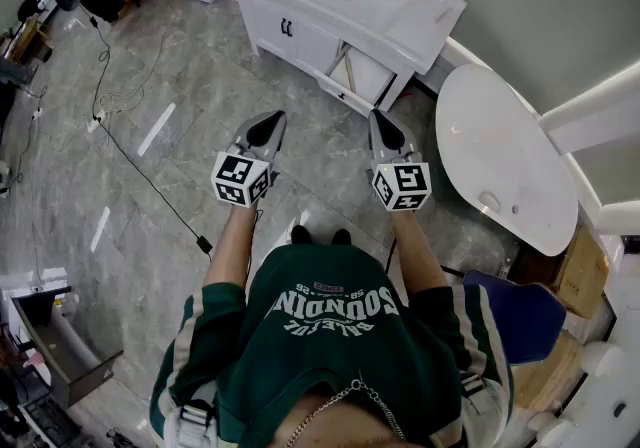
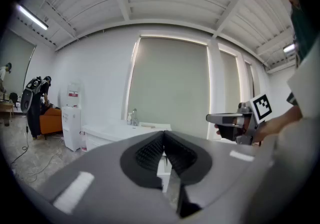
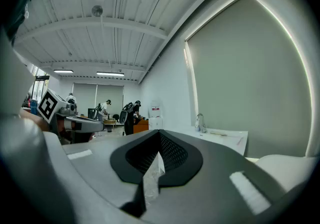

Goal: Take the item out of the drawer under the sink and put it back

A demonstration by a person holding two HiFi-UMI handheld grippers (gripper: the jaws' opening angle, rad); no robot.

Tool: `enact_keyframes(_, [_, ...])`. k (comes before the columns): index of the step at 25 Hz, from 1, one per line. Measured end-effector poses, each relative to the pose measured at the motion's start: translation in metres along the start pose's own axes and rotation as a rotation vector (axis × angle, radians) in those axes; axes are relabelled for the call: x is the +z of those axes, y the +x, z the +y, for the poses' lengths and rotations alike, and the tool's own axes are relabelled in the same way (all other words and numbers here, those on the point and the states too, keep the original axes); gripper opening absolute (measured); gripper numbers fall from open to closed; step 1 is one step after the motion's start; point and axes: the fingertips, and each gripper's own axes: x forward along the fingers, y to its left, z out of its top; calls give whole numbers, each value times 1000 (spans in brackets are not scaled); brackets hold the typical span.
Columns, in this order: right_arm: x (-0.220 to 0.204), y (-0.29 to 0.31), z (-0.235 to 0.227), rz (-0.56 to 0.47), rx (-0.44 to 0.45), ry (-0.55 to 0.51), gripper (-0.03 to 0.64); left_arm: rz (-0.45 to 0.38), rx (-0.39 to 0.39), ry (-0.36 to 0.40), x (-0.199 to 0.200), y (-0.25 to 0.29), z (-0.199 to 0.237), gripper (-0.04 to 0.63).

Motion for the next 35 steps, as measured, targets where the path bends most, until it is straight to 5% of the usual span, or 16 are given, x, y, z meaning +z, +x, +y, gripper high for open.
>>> enact_keyframes(35, [-28, 29, 32, 73, -37, 60, 2, 32, -84, -43, -26, -3, 37, 49])
